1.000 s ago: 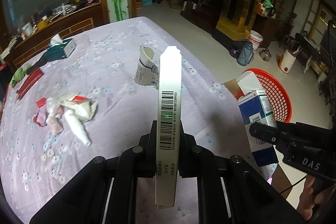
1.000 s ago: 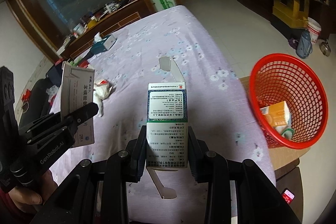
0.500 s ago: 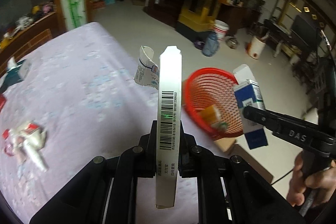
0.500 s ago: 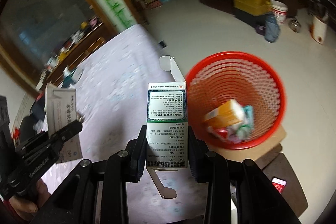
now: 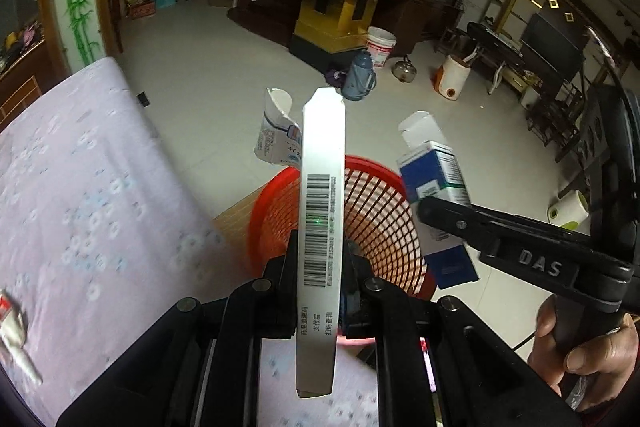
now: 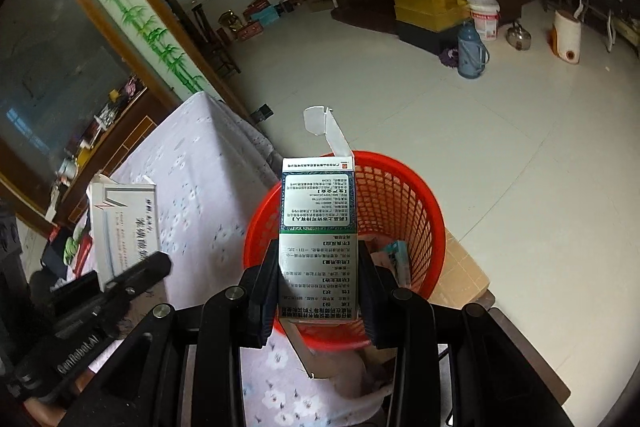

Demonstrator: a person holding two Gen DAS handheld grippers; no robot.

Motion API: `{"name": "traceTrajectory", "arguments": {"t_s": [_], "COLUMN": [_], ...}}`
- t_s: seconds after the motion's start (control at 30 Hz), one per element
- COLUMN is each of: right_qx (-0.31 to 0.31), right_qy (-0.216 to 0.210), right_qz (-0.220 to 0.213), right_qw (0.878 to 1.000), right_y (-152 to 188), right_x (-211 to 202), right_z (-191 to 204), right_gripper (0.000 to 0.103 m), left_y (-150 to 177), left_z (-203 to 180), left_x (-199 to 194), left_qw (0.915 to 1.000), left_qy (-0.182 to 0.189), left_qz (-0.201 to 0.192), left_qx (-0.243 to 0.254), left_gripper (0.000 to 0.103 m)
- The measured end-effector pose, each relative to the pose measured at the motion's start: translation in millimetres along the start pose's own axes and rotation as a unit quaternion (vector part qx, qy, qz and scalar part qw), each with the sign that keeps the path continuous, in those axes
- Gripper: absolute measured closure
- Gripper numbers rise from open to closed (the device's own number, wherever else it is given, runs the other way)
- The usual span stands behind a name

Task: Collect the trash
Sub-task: 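Open both tools to drop the white boxes into the basket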

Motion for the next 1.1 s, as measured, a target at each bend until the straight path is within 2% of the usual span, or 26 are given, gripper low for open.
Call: {"name": "traceTrajectory", "arguments": {"t_s": [0.07,0.1,0.27,0.37,0.6,0.73,0.9,1.0,1.1], "right_qx": [0.002,0.005,0.02,0.004,-0.005,-0.019,-0.059,-0.087,-0.115], "right_qy": [0.0,-0.002,0.01,0.01,0.0,-0.024,-0.056,-0.076,-0.09], "right_qz": [0.006,0.009,0.007,-0.002,0.002,0.021,0.06,0.085,0.103], "right_qw": [1.0,1.0,1.0,1.0,1.0,0.999,0.995,0.99,0.984], "right_y": [-7.4,-11.8,-24.7,-24.9,-15.8,-0.7,25.5,41.9,57.8], "right_x": [8.6,13.6,18.5,11.7,12.5,22.1,44.1,59.5,71.0], "right_z": [-5.2,-8.4,-20.2,-16.2,-2.6,26.3,79.6,115.9,146.1], "right_gripper": [0.065,0.065,0.063,0.063,0.063,0.063,0.063,0.063,0.063], "left_y": [-4.2,-5.1,-2.2,3.6,40.9,62.6,91.4,110.2,133.8], "left_z": [-4.5,-4.7,2.7,14.3,57.6,91.5,137.7,167.0,203.8], "left_x": [3.4,2.2,-10.9,-21.2,-52.0,-72.7,-102.8,-116.9,-129.0], "left_qw": [1.0,0.9999,0.9999,0.9998,0.9982,0.995,0.9869,0.9796,0.9687], "left_qy": [-0.005,-0.009,-0.003,-0.004,-0.034,-0.056,-0.09,-0.111,-0.13], "left_qz": [-0.004,-0.01,-0.014,-0.014,-0.013,-0.015,-0.021,-0.02,-0.014], "left_qx": [0.006,0.006,-0.002,-0.014,-0.048,-0.081,-0.132,-0.166,-0.211], "left_gripper": [0.059,0.055,0.055,0.055,0.055,0.055,0.055,0.055,0.055]}}
Point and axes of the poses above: each gripper's, at about its wrist camera, not at the fingertips, and x roughly the way its jaws point, z to its left, y to its underside, the point moved 2 cm from there along x, roughly the way its jaws point, and after that the axes turned 4 degrees about -y, right-handed, at the moved point
